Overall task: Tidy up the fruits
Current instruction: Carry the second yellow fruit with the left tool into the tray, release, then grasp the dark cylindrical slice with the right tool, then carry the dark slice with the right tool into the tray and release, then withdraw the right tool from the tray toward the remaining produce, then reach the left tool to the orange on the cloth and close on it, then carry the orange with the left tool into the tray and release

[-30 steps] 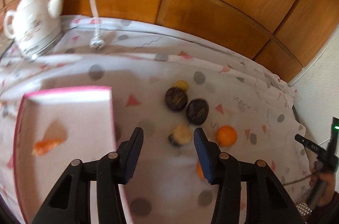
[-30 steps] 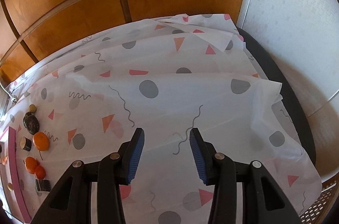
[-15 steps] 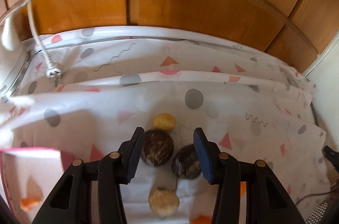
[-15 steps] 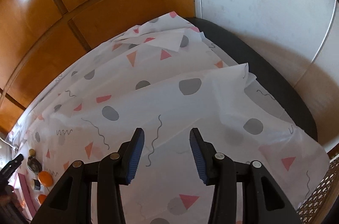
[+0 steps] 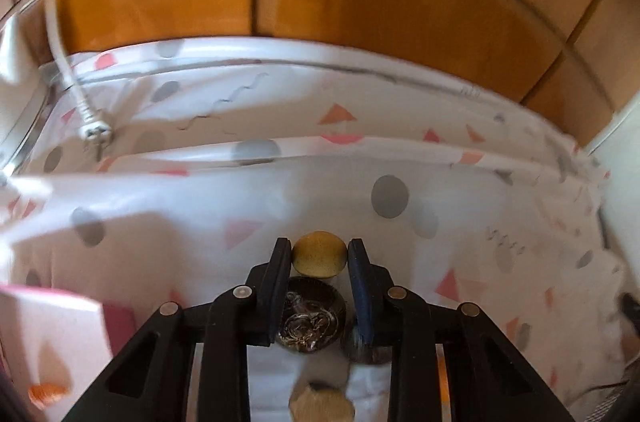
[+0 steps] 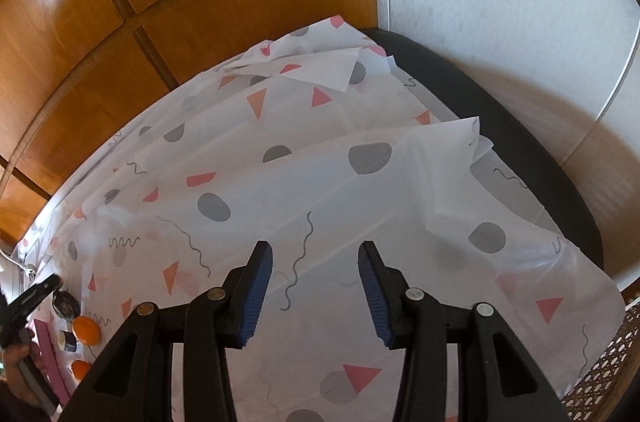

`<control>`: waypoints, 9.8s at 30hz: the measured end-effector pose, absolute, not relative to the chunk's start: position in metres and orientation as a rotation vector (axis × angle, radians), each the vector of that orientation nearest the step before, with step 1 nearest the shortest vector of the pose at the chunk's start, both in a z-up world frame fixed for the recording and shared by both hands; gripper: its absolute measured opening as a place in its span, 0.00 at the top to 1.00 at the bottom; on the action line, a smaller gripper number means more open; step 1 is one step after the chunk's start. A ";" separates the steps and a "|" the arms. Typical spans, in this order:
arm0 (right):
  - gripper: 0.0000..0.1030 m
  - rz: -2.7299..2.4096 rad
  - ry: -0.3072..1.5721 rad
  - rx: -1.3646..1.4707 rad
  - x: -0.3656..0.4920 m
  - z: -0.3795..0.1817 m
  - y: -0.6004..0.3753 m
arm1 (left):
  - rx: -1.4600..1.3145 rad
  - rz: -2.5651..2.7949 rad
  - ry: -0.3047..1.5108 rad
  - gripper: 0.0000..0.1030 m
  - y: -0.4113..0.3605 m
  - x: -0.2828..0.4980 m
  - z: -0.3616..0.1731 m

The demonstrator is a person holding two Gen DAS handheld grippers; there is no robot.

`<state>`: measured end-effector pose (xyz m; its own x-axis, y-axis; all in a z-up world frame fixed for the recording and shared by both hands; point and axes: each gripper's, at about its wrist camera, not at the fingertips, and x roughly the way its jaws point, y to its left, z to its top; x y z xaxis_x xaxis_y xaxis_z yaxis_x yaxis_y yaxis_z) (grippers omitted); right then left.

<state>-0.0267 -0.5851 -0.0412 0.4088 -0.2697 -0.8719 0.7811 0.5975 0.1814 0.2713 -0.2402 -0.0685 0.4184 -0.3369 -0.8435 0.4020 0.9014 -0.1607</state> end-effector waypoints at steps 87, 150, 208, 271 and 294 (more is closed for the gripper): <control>0.41 0.101 1.197 0.147 0.073 -0.084 -0.291 | -0.369 0.172 0.842 0.32 0.137 0.038 -0.065; 0.52 0.049 1.048 0.031 0.057 -0.042 -0.284 | -0.338 0.179 0.856 0.24 0.124 0.039 -0.070; 0.50 -0.718 0.962 0.586 -0.021 -0.044 -0.582 | -0.146 -0.530 1.128 0.44 -0.202 0.143 -0.088; 0.50 -0.748 1.024 0.523 -0.019 -0.055 -0.569 | -0.322 0.000 0.903 0.57 0.060 0.107 -0.073; 0.51 -0.445 0.976 0.426 0.008 -0.046 -0.522 | -0.243 0.041 0.835 0.28 0.068 0.064 -0.060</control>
<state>0.0075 -0.5216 -0.0462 0.4858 -0.1668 -0.8580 0.5387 0.8302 0.1436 0.0640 0.0677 -0.0601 0.6722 -0.0592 -0.7380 -0.1311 0.9715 -0.1973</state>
